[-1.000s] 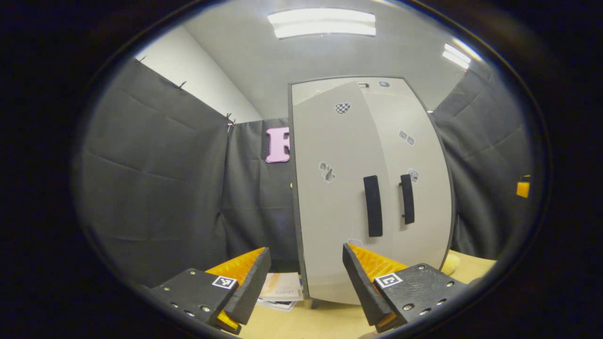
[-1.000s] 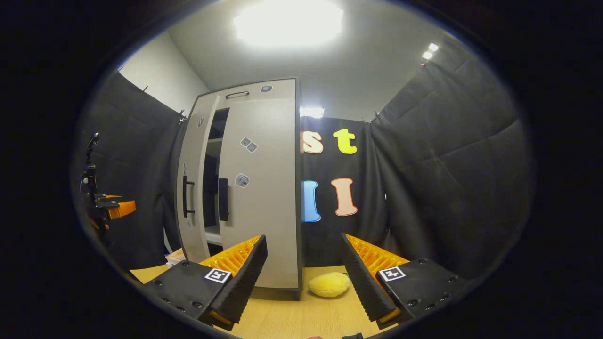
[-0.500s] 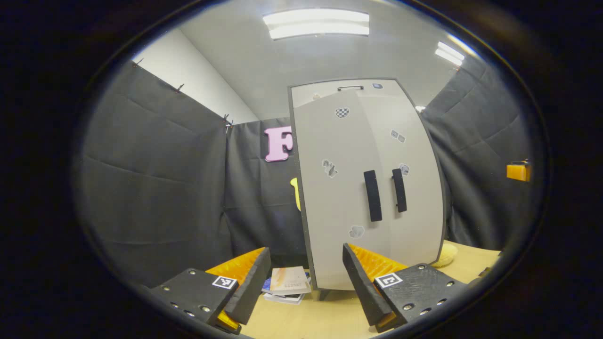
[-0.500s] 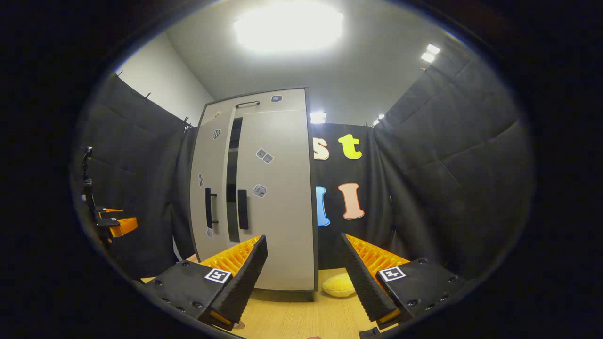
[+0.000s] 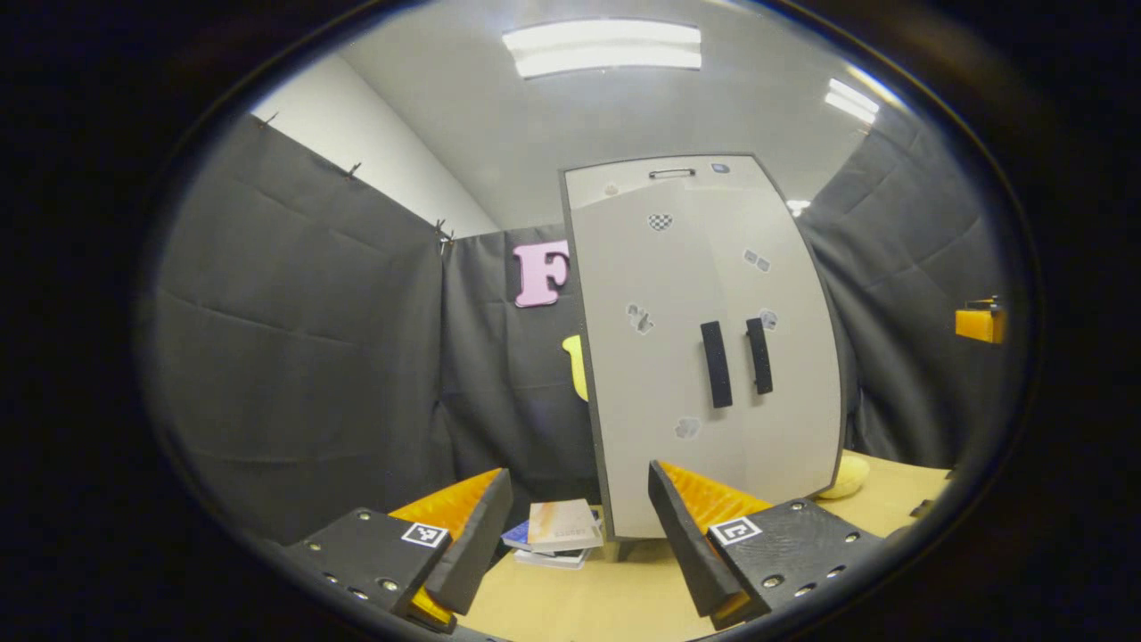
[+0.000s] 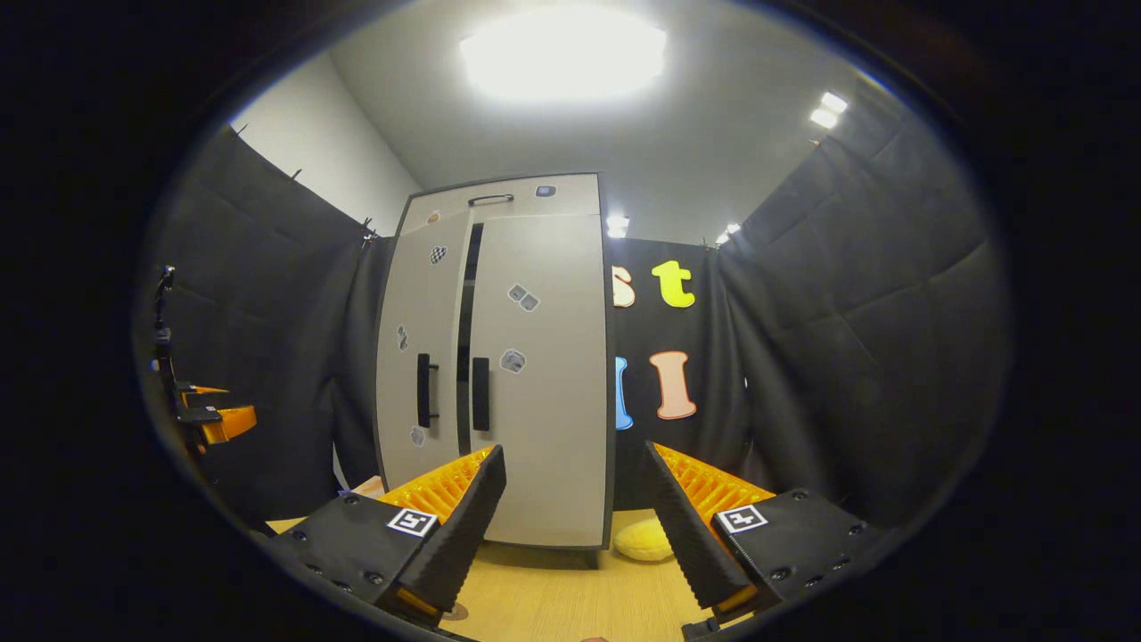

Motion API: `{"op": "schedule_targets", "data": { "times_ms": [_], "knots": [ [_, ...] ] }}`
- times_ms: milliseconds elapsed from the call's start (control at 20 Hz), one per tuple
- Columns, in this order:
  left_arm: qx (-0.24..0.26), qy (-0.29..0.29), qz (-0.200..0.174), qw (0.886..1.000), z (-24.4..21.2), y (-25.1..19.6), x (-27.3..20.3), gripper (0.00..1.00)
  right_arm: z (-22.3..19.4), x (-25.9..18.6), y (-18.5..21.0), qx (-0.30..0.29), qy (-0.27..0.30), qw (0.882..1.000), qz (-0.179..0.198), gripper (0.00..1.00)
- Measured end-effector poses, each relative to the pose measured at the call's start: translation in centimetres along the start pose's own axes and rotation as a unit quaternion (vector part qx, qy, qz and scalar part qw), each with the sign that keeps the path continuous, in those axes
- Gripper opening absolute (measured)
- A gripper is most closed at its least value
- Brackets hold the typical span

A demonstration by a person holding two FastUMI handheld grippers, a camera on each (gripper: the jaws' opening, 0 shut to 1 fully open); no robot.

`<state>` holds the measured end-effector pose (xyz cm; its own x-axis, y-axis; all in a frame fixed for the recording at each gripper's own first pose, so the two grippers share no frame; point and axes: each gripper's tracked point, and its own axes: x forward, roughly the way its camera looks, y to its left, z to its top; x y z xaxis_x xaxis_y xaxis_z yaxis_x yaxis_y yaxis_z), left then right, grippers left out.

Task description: Grasp the bottle in the cabinet with the left hand and place it on the coaster, then close the right door with the right hand and the left door with the left hand.

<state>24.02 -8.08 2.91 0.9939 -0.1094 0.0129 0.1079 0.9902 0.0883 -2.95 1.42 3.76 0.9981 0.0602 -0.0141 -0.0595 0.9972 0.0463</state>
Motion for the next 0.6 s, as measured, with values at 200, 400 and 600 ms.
{"op": "schedule_targets", "data": {
  "times_ms": [200,400,600],
  "knots": [
    [0.0,0.003,0.008,1.0,-0.04,0.18,-0.07,0.9,-0.06,-0.06,0.38,0.001,0.0,1.0,0.005,0.98],
    [0.002,-0.002,0.008,1.0,-0.05,0.22,0.08,0.9,-0.02,0.04,0.29,-0.005,-0.002,1.0,0.002,0.98],
    [0.0,0.0,0.004,1.0,0.03,0.14,0.17,0.9,-0.38,0.09,-0.02,-0.003,0.003,1.0,-0.002,0.98]
  ]
}}
